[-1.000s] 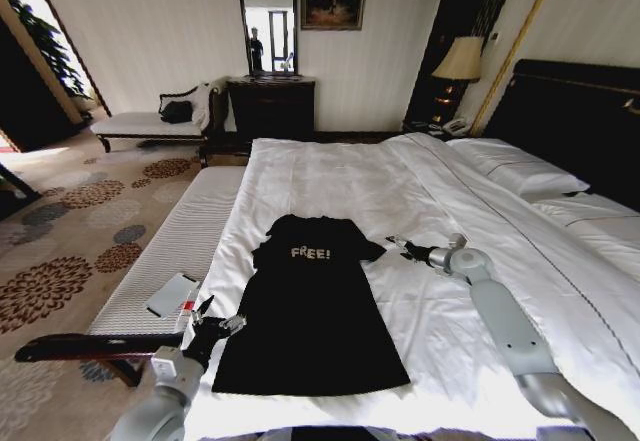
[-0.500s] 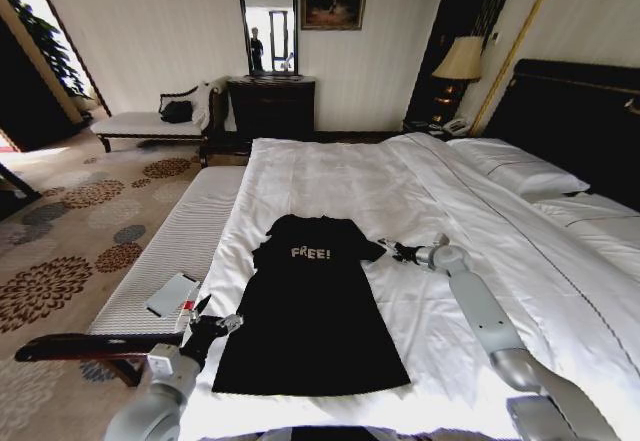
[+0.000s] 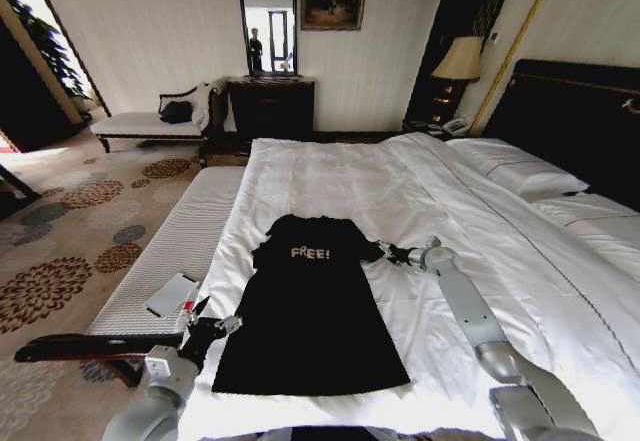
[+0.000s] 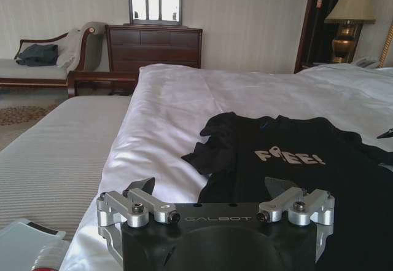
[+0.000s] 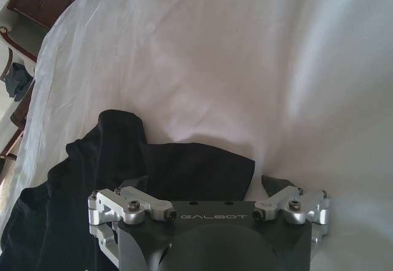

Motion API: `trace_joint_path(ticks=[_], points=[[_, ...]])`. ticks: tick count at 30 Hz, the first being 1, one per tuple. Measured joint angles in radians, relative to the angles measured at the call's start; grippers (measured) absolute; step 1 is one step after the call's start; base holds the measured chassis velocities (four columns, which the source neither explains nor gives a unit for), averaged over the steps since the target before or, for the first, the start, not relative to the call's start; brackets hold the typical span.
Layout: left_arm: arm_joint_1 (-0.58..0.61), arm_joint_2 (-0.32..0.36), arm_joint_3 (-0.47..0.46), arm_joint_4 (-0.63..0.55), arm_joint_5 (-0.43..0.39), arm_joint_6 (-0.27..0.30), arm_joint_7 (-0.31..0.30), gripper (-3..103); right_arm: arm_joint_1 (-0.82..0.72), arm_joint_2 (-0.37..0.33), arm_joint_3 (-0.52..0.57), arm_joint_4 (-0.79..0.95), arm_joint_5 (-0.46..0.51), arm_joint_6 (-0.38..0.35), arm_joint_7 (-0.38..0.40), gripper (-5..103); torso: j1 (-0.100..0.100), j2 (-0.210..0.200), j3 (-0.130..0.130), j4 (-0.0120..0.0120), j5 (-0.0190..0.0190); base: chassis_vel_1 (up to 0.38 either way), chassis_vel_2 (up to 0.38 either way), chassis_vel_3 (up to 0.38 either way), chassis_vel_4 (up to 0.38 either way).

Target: Fold the clothes on the bed.

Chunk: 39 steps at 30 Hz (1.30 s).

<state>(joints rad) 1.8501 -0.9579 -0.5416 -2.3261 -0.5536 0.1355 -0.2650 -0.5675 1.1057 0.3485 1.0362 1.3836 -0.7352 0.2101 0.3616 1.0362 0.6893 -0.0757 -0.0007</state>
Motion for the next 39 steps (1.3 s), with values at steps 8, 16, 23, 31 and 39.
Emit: trace_joint_path(ticks=[8,16,23,31,39], points=[[-0.009,-0.004,0.001,0.005,-0.003,-0.002,0.001,100,0.025,0.025,-0.012,-0.035,-0.022,0.000,-0.004,95,0.000,0.000,0.000,0.0000,0.0000,0.000,0.000,0.000,0.000],[-0.029,-0.004,0.010,0.014,-0.008,-0.003,0.000,100,0.015,0.018,-0.008,-0.039,-0.040,0.001,-0.012,70,0.000,0.000,0.000,0.0000,0.0002,0.000,0.000,0.000,0.000],[-0.029,-0.008,0.014,0.014,-0.008,-0.003,-0.001,100,0.014,0.000,-0.008,-0.034,-0.039,0.003,-0.012,42,0.000,0.000,0.000,0.0001,0.0003,0.000,0.000,0.000,0.000],[-0.019,-0.024,0.019,0.009,-0.003,-0.003,-0.002,100,0.005,-0.005,-0.010,-0.026,-0.042,0.011,-0.014,15,0.000,0.000,0.000,0.0001,0.0003,0.000,0.000,0.000,0.000],[-0.012,-0.025,0.010,0.002,-0.005,-0.003,-0.003,100,0.005,-0.004,-0.010,-0.025,-0.044,0.013,-0.016,0,0.000,0.000,0.000,0.0001,0.0002,0.000,0.000,0.000,0.000]])
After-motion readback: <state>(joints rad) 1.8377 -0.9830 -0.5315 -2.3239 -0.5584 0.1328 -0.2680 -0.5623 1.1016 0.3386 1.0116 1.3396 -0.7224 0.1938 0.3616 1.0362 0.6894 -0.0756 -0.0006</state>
